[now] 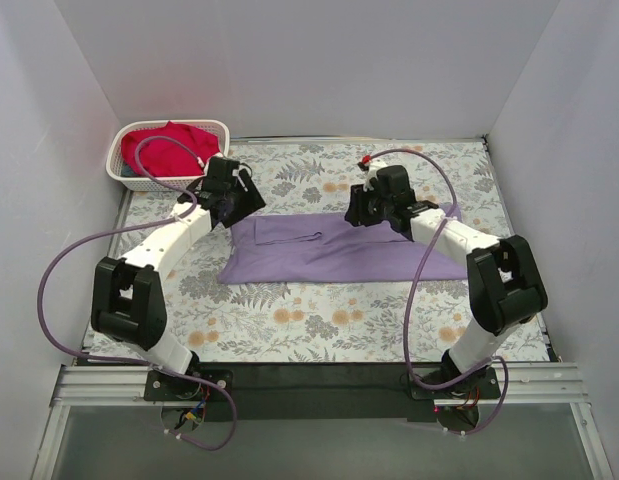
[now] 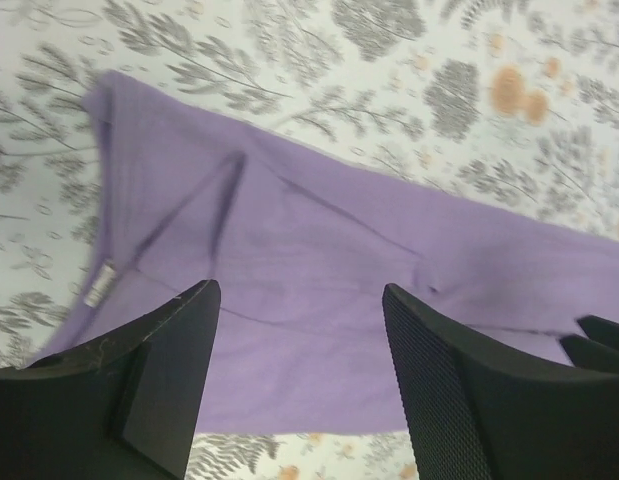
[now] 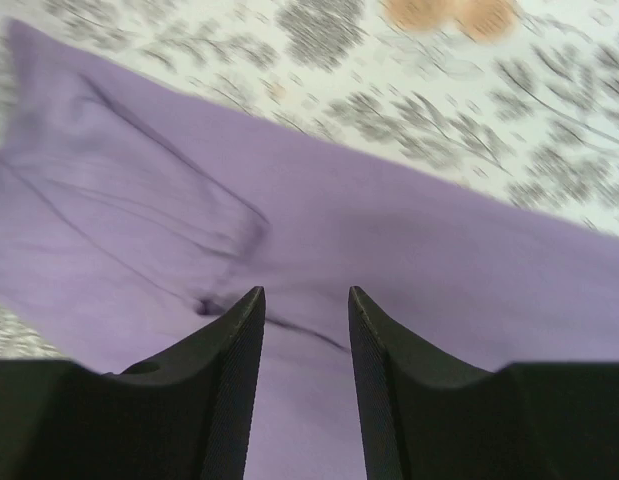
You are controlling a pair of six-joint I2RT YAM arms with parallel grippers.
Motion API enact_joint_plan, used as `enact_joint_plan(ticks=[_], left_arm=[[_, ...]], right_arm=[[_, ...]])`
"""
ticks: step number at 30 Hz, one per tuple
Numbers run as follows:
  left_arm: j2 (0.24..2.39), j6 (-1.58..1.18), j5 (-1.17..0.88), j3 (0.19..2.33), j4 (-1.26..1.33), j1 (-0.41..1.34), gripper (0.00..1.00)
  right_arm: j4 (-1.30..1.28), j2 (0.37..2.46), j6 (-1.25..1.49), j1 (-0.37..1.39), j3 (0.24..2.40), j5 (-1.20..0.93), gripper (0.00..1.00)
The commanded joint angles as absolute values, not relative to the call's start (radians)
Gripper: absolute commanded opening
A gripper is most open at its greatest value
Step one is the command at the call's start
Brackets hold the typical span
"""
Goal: Fold and stack the t-shirts
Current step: Fold the tshirt
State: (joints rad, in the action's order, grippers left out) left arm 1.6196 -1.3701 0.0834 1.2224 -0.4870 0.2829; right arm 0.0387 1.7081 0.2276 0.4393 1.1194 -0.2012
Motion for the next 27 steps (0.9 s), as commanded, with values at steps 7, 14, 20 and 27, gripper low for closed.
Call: enact_joint_plan(ticks=[7,14,20,27], left_arm=[[1.607,-1.46,0.137,1.175,-0.517,0.439,0.64],[1.744,-1.476,0.179,1.19,-0.486,0.445,0.64],[1.865,-1.474,0.213,1.213,-0.502,0.42,0.63],[2.031,-1.43,0.206,1.365,-0.549,0.347,0.62]], right_arm=[[-0.268,1.559,0.117,0.413,0.922,0.164,0.44],[-0.281,1.566,0.167,0.413,0.845,0.173,0.46],[-0.342,1.589,0.209,0.413,0.769,0.133,0.49],[-0.435,1.565,0.258,0.434,0.649,-0.057,0.55]])
